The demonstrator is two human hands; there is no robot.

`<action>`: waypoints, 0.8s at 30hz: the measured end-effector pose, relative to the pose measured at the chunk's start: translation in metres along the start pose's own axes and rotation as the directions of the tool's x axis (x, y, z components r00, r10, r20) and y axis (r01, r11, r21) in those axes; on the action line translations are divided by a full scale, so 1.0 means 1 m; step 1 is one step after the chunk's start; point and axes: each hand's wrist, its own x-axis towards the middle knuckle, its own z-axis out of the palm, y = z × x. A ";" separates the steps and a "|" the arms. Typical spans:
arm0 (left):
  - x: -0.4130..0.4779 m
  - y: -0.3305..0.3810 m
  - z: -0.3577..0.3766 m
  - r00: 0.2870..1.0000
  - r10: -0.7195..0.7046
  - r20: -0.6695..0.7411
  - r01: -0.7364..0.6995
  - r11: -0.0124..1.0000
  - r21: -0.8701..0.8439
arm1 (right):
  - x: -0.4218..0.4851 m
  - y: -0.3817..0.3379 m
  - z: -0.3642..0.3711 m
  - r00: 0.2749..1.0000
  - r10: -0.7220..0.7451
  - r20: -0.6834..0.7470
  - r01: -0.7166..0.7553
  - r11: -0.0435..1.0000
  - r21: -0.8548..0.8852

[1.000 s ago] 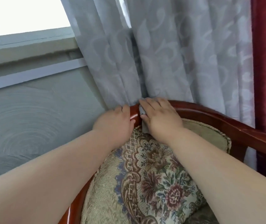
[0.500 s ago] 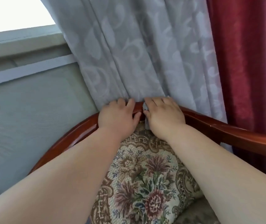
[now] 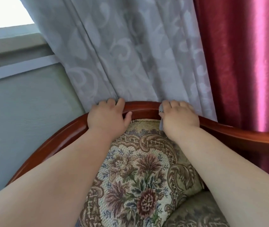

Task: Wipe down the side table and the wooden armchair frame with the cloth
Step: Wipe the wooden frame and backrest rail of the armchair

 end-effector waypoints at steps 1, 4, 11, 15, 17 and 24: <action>0.000 -0.001 0.000 1.000 -0.001 0.005 0.001 1.000 -0.005 | 0.006 -0.012 -0.001 0.999 -0.039 -0.002 0.039 0.999 0.016; -0.001 -0.004 0.003 1.000 0.000 0.007 0.000 1.000 0.003 | 0.021 -0.046 0.000 0.987 -0.157 -0.018 0.158 0.983 0.091; -0.003 -0.003 0.008 1.000 0.000 -0.024 0.001 1.000 0.014 | 0.005 0.006 -0.002 0.999 -0.047 0.014 0.045 0.995 0.086; -0.004 -0.003 0.008 0.999 0.004 -0.043 -0.003 1.000 0.016 | -0.038 0.055 -0.007 0.994 0.101 -0.028 -0.103 0.990 -0.099; -0.002 -0.001 0.003 0.998 0.034 -0.051 -0.033 0.999 0.029 | -0.047 0.057 -0.009 0.990 0.139 0.012 -0.134 0.971 -0.200; 0.047 0.098 -0.029 0.943 0.270 0.192 -0.248 0.960 -0.132 | -0.019 0.040 -0.015 0.979 0.141 0.146 -0.116 0.978 -0.171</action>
